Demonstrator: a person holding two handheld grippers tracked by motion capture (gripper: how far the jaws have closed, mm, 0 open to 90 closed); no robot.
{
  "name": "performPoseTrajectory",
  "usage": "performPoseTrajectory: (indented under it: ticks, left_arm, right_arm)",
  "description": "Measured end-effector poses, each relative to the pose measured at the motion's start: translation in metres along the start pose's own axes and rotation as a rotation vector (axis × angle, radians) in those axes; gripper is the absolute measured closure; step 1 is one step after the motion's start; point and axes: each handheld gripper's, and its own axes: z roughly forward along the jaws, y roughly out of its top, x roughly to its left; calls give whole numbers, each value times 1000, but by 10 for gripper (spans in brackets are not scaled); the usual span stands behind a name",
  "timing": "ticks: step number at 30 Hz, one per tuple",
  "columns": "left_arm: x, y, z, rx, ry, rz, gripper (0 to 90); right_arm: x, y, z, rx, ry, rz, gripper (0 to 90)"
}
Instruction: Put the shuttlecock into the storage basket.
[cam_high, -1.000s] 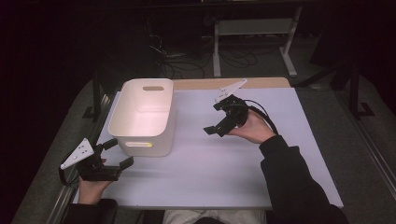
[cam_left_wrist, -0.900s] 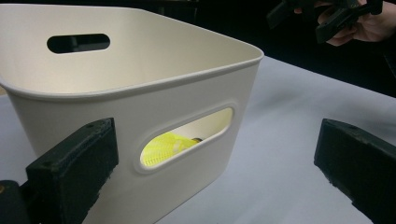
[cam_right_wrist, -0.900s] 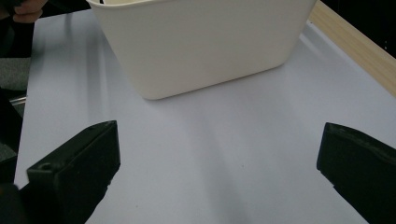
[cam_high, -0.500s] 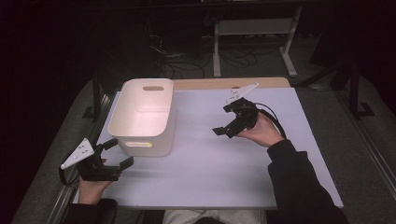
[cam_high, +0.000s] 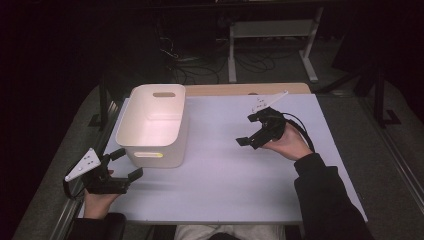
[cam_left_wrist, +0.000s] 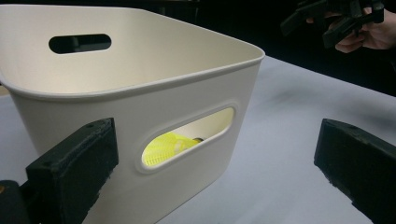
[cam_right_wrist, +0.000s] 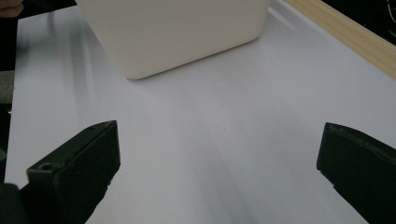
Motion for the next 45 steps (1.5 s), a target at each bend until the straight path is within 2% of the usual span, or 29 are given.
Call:
performPoseTrajectory:
  ticks: [16, 33, 45]
  left_arm:
    - [0, 0, 0, 1, 2, 0, 0]
    - [0, 0, 0, 2, 1, -1, 0]
    - [0, 0, 1, 5, 0, -2, 0]
  right_arm:
    - [-5, -28, -13, -14, -16, 51, 0]
    - [-1, -55, -21, -22, -33, 81, 0]
    - [5, -77, -30, -31, -48, 121, 0]
